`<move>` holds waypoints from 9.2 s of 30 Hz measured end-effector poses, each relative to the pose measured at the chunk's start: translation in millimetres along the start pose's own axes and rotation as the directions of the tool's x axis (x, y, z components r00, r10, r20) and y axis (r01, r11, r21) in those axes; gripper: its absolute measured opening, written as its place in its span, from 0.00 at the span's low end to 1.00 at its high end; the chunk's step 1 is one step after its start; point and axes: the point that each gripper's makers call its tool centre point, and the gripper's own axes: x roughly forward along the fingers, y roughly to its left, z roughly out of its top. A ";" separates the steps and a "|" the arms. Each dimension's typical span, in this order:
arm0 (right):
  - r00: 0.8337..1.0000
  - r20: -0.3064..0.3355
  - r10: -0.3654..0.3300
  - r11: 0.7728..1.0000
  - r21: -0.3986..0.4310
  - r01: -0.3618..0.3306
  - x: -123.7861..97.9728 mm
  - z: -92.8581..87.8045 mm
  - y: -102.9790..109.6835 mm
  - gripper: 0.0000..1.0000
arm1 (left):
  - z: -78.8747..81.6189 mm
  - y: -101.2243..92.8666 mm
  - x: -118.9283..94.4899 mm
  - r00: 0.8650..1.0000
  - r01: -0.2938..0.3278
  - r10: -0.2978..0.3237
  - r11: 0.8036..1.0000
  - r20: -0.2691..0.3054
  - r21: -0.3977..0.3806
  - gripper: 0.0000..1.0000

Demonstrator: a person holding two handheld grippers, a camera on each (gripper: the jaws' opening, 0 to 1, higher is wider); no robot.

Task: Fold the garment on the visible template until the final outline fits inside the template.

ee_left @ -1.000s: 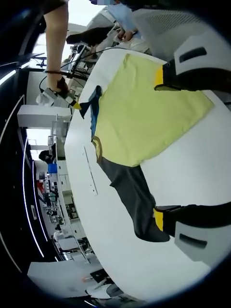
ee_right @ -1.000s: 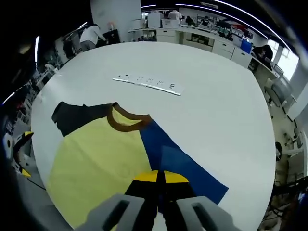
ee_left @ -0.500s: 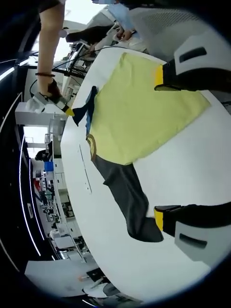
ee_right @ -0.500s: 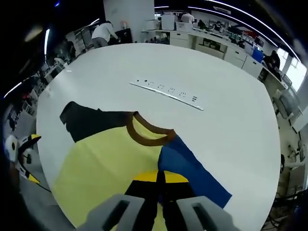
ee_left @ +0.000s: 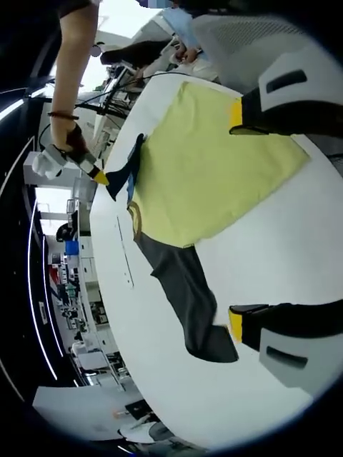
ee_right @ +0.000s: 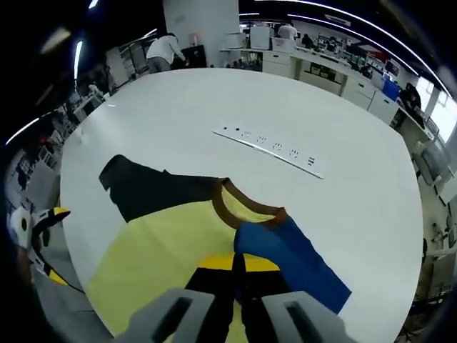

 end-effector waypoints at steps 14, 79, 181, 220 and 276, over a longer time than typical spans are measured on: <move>0.993 0.073 0.096 0.994 0.046 -0.100 14.0 21.5 52.4 0.00 | -6.2 -3.2 -0.3 1.000 0.012 -0.012 1.000 -0.003 -0.018 0.96; 0.928 0.107 0.356 0.927 0.081 -0.365 58.3 -8.3 172.3 0.00 | -11.3 -5.4 0.2 1.000 0.023 -0.023 0.999 -0.011 -0.047 0.96; 0.971 0.232 -0.059 0.972 0.234 0.003 -32.5 -165.3 -26.3 0.72 | -31.4 182.6 58.8 0.935 -0.355 0.353 0.927 -0.039 -0.124 0.17; 0.925 0.376 0.045 0.970 0.207 -0.131 -92.9 -149.1 25.4 0.96 | -35.7 192.1 37.4 0.912 -0.409 0.400 0.900 -0.085 -0.148 0.00; 0.943 0.333 0.016 0.959 0.261 -0.108 -115.4 -183.2 31.6 0.97 | -68.4 259.2 -29.0 0.802 -0.596 0.577 0.755 -0.156 -0.273 0.18</move>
